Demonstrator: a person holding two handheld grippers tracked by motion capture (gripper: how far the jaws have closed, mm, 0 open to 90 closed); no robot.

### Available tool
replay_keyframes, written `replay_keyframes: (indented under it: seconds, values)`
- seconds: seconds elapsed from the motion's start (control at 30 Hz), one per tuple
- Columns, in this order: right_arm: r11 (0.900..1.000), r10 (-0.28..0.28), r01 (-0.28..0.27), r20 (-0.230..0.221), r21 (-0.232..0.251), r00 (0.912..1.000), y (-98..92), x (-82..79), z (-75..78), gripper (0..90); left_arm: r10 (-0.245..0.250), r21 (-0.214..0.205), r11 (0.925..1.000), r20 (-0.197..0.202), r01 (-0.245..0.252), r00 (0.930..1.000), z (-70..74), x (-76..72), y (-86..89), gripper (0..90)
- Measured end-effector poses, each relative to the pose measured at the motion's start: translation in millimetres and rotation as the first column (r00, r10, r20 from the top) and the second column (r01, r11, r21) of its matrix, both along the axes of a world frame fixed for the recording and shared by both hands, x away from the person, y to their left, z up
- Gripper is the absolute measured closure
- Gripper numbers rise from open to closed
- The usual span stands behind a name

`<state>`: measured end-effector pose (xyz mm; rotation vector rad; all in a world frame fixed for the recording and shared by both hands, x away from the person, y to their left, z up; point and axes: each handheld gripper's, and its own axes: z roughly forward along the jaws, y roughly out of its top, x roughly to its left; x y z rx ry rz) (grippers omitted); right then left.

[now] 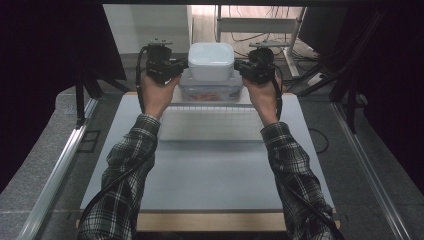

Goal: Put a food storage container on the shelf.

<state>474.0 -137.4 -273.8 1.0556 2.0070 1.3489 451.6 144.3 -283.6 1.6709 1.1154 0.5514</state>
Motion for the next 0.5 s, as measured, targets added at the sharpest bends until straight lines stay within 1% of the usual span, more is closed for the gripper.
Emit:
replay_keyframes:
  seconds: [0.1,0.17,0.23,0.3,0.4,0.5]
  values:
    - [0.9999,0.013,-0.013,0.002,0.008,0.9999,-8.1,-4.2,-0.6,78.2,-0.018,-0.023,0.9996,0.001,0.018,0.9998,-1.5,-8.1,7.1,75.5]
    - [0.9992,0.028,-0.028,0.001,0.027,0.9996,-15.2,-8.2,-2.0,74.0,-0.031,-0.019,0.9993,0.005,0.031,0.9995,-4.1,-14.7,11.0,71.1]
    - [0.9979,0.049,-0.049,-0.011,0.042,0.9987,-20.6,-12.7,-4.8,70.3,-0.042,-0.015,0.999,0.0,0.042,0.9991,-7.4,-20.6,14.0,67.0]
    - [0.9964,0.069,-0.068,-0.017,0.052,0.9975,-24.4,-18.7,-7.7,65.8,-0.052,-0.024,0.9984,-0.004,0.052,0.9986,-10.7,-27.1,16.4,63.2]
    - [0.9941,0.095,-0.094,-0.012,0.053,0.9954,-28.6,-29.6,-11.1,61.1,-0.072,-0.019,0.9973,-0.002,0.072,0.9974,-15.6,-37.3,18.9,57.2]
    - [0.9904,0.126,-0.126,-0.011,0.058,0.9919,-31.4,-40.2,-14.4,56.4,-0.096,-0.007,0.9954,0.01,0.096,0.9954,-21.3,-47.8,20.7,51.8]
